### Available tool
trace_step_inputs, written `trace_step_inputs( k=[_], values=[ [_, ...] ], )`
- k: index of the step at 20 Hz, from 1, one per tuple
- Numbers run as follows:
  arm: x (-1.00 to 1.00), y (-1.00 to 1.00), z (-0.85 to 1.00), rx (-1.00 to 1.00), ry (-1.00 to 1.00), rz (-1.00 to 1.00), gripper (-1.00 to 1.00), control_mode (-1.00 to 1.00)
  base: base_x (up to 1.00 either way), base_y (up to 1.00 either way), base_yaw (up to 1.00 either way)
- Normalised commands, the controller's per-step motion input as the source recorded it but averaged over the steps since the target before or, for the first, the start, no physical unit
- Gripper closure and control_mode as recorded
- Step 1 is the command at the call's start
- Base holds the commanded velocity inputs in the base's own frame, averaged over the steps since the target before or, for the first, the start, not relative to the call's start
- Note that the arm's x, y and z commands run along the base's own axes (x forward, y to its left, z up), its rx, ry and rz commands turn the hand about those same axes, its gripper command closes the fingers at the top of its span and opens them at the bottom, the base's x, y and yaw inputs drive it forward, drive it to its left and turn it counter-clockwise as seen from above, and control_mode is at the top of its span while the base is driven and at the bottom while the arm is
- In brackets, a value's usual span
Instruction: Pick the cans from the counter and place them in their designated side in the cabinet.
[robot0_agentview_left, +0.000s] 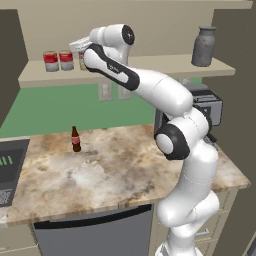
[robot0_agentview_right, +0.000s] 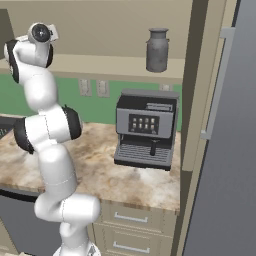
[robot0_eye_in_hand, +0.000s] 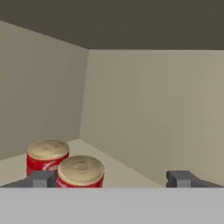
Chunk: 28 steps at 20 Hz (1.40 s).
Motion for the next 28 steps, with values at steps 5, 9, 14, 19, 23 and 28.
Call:
trace_step_inputs(
  k=[5, 9, 14, 19, 23, 28],
  values=[
    [-0.42, -0.02, -0.13, 0.00, -0.14, 0.05, -1.00, -1.00, 0.00, 0.00, 0.00],
    [-0.42, -0.11, -0.05, 0.00, -0.12, 0.04, -1.00, -1.00, 0.00, 0.00, 0.00],
    [-0.49, -0.24, 0.00, 0.00, -0.05, 0.03, -1.00, -1.00, 0.00, 0.00, 0.00],
    [-0.57, -0.24, 0.00, 0.00, -0.01, 0.01, -1.00, -1.00, 0.00, 0.00, 0.00],
    [-0.62, -0.19, 0.00, 0.00, 0.00, 0.00, -1.00, -1.00, 0.00, 0.00, 0.00],
    [-0.73, -0.16, 0.00, 0.00, 0.00, 0.00, -1.00, -1.00, 0.00, 0.00, 0.00]
  ],
)
